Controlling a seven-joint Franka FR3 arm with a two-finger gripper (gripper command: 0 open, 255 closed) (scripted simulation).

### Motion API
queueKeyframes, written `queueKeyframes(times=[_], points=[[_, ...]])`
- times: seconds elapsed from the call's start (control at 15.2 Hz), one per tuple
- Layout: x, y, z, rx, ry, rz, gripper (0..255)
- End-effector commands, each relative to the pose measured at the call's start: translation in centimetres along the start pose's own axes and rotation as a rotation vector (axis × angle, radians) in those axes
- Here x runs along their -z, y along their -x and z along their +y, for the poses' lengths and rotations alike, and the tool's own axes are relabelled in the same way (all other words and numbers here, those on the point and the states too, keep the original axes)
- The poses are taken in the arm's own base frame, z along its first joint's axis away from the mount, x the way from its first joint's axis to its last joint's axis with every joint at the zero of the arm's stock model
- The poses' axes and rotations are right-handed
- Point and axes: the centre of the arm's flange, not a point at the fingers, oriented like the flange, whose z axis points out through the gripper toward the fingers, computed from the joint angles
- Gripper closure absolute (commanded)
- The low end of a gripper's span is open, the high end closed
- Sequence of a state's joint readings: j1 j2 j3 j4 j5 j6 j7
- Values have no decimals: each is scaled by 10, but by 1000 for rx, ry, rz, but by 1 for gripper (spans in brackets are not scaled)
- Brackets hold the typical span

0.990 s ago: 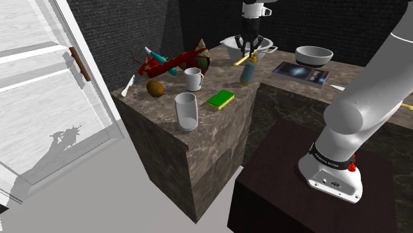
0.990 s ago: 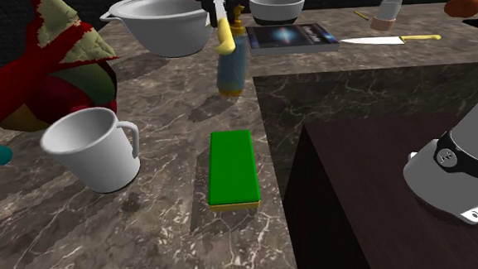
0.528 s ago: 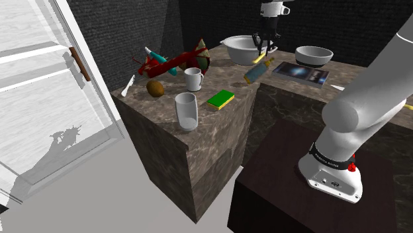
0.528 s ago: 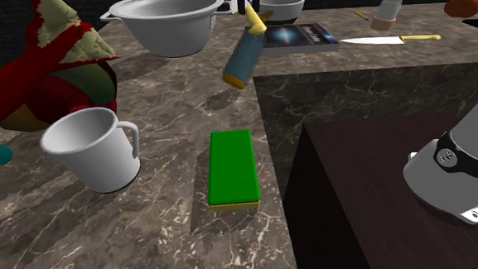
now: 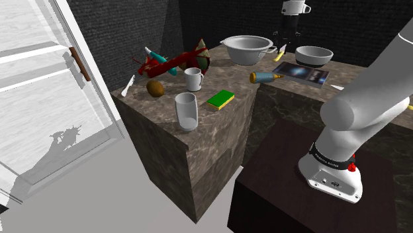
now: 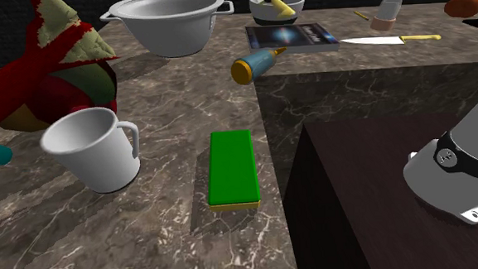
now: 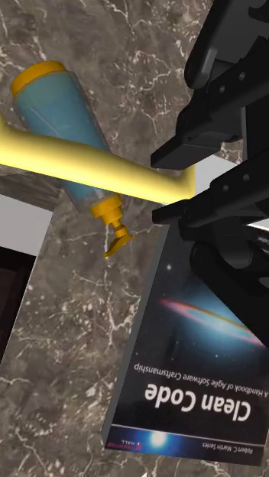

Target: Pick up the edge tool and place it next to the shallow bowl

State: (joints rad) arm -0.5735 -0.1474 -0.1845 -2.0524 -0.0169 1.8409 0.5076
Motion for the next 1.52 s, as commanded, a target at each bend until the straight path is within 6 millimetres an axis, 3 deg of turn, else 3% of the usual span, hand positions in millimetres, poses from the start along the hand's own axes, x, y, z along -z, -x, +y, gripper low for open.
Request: queueKeyframes(times=[0.0,1.45], points=[[-1,-17,23,2,0,0,255],[4,-173,268,2,0,0,255]])
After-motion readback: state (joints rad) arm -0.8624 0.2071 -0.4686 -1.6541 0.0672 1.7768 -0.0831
